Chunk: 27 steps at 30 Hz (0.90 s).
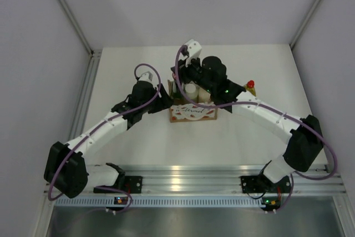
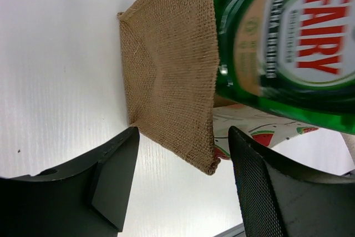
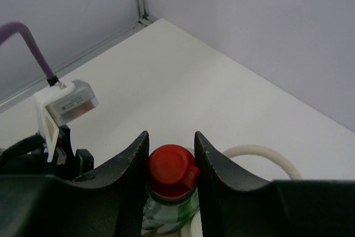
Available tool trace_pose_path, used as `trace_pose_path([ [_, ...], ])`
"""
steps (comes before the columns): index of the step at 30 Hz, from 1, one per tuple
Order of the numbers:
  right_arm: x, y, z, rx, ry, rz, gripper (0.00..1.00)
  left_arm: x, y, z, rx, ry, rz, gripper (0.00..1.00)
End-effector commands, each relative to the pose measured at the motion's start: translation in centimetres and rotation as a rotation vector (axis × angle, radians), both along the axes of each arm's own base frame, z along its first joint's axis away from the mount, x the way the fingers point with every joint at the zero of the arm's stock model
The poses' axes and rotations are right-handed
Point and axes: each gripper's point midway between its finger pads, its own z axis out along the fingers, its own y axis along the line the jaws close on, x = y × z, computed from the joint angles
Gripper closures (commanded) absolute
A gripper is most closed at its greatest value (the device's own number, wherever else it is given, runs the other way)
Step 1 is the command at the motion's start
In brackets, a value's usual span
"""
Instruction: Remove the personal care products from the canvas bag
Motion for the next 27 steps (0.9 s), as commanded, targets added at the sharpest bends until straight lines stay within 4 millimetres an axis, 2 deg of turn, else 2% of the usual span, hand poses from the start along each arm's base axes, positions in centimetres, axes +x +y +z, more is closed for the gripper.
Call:
trace_pose_path([
  [1, -1.9, -2.8, 14.3, 0.187, -0.251, -0.047, 1.00, 0.3, -0.5, 1.9, -0.053, -0.057, 0.000, 0.30],
  [6, -2.3, -5.7, 17.1, 0.195, -0.265, -0.131, 1.00, 0.3, -0.6, 2.0, -0.062, -0.054, 0.002, 0.30],
  [10, -3.0, -9.1, 19.0, 0.207, -0.285, -0.232, 1.00, 0.3, -0.7, 2.2, -0.066, -0.057, 0.001, 0.30],
  [12, -3.2, -10.4, 19.1, 0.198, -0.281, -0.271, 1.00, 0.3, -0.6, 2.3, -0.066, -0.058, 0.001, 0.30],
  [13, -3.6, -11.9, 19.5, 0.203, -0.281, -0.309, 1.00, 0.3, -0.6, 2.4, -0.068, -0.061, 0.001, 0.30],
  [15, -3.9, -13.3, 19.0, 0.197, -0.268, -0.355, 1.00, 0.3, -0.6, 2.6, -0.069, -0.068, 0.001, 0.30],
  [16, -4.5, -15.2, 19.5, 0.213, -0.268, -0.414, 1.00, 0.3, -0.7, 2.7, -0.070, -0.067, 0.001, 0.30],
  [18, -4.7, -16.8, 18.3, 0.203, -0.250, -0.475, 1.00, 0.4, -0.6, 2.7, -0.071, -0.068, 0.002, 0.30],
  [19, -5.2, -18.7, 17.5, 0.207, -0.241, -0.534, 1.00, 0.4, -0.6, 2.7, -0.071, -0.068, 0.002, 0.30],
  [22, -6.2, -21.7, 15.2, 0.210, -0.215, -0.621, 1.00, 0.4, -0.6, 2.8, -0.070, -0.070, 0.001, 0.30],
  [24, -6.8, -22.8, 13.9, 0.218, -0.199, -0.643, 1.00, 0.4, -0.7, 2.7, -0.067, -0.070, -0.002, 0.30],
  [25, -7.6, -23.9, 13.7, 0.241, -0.200, -0.658, 1.00, 0.4, -0.7, 2.8, -0.066, -0.073, -0.004, 0.30],
  [26, -7.6, -24.1, 11.4, 0.209, -0.178, -0.667, 1.00, 0.5, -0.6, 2.6, -0.061, -0.070, -0.004, 0.30],
  [27, -7.8, -24.4, 10.8, 0.222, -0.173, -0.677, 1.00, 0.5, -0.7, 2.7, -0.062, -0.071, -0.004, 0.30],
])
